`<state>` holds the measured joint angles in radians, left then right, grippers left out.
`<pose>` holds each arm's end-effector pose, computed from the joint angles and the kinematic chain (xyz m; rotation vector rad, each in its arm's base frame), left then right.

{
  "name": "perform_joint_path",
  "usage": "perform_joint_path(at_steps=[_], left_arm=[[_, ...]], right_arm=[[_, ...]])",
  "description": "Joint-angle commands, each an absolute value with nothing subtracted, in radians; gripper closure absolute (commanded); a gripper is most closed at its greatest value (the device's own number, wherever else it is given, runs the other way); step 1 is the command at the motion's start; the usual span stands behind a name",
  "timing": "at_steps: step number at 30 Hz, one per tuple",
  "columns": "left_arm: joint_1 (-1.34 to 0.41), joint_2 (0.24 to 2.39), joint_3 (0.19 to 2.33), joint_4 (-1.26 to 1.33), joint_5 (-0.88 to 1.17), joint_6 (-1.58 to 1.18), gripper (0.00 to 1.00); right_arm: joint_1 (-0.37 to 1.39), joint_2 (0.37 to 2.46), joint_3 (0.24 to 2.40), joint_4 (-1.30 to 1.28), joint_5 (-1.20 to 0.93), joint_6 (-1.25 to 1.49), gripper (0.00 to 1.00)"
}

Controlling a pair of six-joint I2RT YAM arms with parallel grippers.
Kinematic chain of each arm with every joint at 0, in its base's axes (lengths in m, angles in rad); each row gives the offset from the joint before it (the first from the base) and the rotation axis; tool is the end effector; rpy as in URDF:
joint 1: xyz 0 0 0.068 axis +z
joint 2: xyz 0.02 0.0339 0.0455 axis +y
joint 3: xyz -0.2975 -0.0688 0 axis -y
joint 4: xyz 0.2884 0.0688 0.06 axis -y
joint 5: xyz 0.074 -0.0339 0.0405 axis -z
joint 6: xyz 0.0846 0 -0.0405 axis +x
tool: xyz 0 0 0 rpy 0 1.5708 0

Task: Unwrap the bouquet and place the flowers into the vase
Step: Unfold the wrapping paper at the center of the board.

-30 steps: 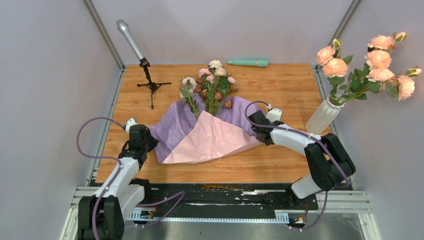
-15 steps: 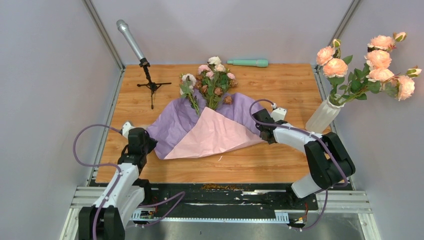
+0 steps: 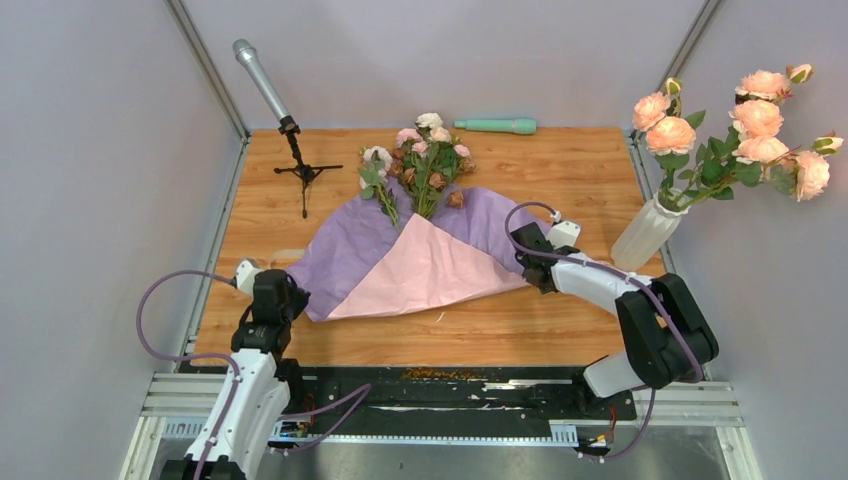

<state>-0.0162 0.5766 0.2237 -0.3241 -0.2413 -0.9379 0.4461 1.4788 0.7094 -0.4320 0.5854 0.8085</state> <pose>0.1840 0.0172 0.1345 -1.1091 1.9421 -0.2508 0.2852 0.0846 0.1174 0.5860 2.4214 -0.3341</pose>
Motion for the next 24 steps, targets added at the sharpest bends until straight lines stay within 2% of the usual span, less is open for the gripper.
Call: perform_joint_path(at_steps=[1,2,3,4,6,8,11,14,18,21,24], left_arm=[[-0.005,0.572,0.258,-0.36,-0.288,-0.919,0.82],[-0.005,0.567,0.269,-0.372,-0.283,-0.899,0.66],[-0.005,0.564,0.295,-0.38,-0.282,-0.888,0.56],[-0.005,0.555,0.312,-0.399,-0.282,-0.864,0.38],[-0.005,0.547,0.367,-0.434,-0.287,-0.82,0.18],[-0.005,0.548,0.439,-0.472,-0.296,-0.768,0.1],[-0.005,0.57,0.571,-0.516,-0.304,-0.687,0.06],[-0.005,0.646,0.684,-0.506,-0.214,-0.583,0.05],[-0.026,0.793,0.774,-0.467,-0.028,-0.517,0.05],[-0.139,0.887,0.791,-0.38,0.028,-0.473,0.05],[-0.237,0.968,0.803,-0.291,0.087,-0.445,0.04]], right_arm=[[0.433,1.411,0.704,-0.445,0.626,0.8,0.98],[0.433,1.396,0.708,-0.445,0.619,0.782,0.89],[0.433,1.376,0.709,-0.441,0.613,0.761,0.75],[0.433,1.355,0.709,-0.437,0.608,0.734,0.63],[0.433,1.31,0.712,-0.437,0.605,0.685,0.43],[0.432,1.255,0.713,-0.437,0.601,0.634,0.33],[0.433,1.163,0.717,-0.442,0.588,0.554,0.24],[0.433,1.103,0.718,-0.383,0.488,0.414,0.19],[0.432,1.096,0.753,-0.311,0.218,0.25,0.15],[0.431,1.11,0.759,-0.235,-0.069,0.177,0.1],[0.43,1.133,0.752,-0.166,-0.251,0.134,0.08]])
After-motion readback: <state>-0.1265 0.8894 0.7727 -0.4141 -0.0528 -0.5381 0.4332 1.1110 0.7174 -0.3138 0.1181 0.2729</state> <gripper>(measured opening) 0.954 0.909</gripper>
